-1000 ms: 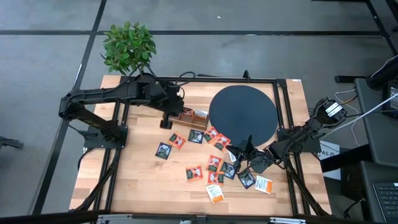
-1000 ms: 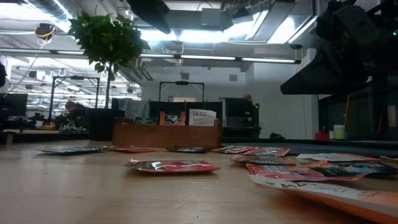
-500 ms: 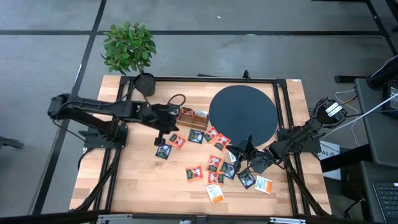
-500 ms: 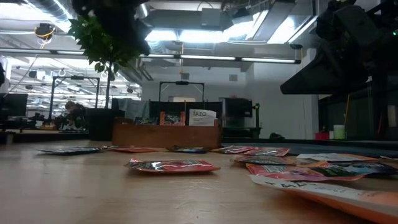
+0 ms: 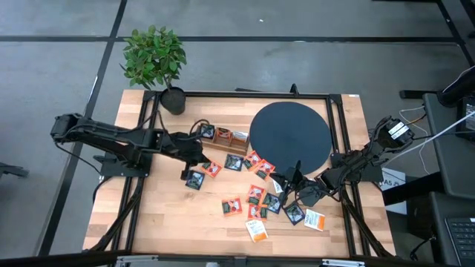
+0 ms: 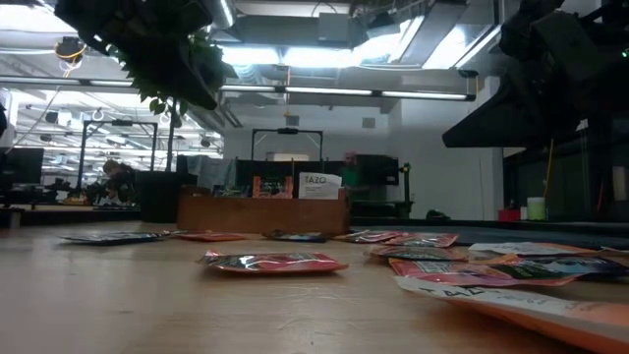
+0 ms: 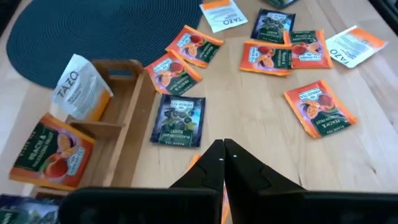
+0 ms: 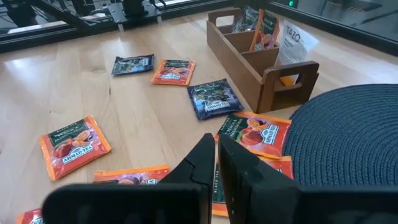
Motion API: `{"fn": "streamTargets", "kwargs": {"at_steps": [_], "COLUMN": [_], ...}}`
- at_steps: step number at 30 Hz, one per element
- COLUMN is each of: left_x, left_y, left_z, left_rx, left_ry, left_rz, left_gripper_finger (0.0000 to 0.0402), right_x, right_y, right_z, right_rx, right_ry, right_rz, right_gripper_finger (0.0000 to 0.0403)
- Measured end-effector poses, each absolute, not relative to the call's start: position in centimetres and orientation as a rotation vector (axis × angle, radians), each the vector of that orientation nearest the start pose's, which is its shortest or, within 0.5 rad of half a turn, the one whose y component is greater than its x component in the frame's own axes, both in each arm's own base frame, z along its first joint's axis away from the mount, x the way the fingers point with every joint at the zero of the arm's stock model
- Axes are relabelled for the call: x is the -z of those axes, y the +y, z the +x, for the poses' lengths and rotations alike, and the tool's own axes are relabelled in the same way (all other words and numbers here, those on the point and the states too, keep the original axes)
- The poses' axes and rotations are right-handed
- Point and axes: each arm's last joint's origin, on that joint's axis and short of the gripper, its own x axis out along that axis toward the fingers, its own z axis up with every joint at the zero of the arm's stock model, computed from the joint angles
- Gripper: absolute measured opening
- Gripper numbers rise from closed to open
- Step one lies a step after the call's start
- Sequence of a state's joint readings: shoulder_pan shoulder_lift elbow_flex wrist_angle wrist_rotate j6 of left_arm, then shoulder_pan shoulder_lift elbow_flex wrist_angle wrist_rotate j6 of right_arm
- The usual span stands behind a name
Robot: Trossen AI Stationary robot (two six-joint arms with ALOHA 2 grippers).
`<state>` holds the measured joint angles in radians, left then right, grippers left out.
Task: Pick & Place Tea
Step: Put the dark blue tea bag into the left section of the wooden organizer
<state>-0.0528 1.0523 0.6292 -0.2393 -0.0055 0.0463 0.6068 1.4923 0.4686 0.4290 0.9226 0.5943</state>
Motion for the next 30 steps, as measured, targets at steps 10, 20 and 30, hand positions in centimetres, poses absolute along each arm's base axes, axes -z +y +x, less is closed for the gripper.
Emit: {"fn": "streamTargets", "kwargs": {"at_steps": [10, 20, 30], "left_x": [-21.7, -21.8, -21.8], "left_y": [-1.1, -1.1, -1.1], "left_z": [21.3, 21.4, 21.6], "left_rx": [0.037, 0.037, 0.025], "left_ry": [0.63, 0.616, 0.608], "left_rz": [-0.004, -0.004, -0.045], "left_gripper_finger": [0.0014, 0.0017, 0.0004], "right_x": [-14.3, -14.6, -16.4], "right_y": [12.3, 11.2, 11.4], "right_z": [21.8, 22.8, 24.7], "right_rx": [0.413, 0.415, 0.271], "right_ry": [0.305, 0.283, 0.309], "right_rz": [0.184, 0.245, 0.18], "right_gripper_finger": [0.0025, 0.0025, 0.0026]}}
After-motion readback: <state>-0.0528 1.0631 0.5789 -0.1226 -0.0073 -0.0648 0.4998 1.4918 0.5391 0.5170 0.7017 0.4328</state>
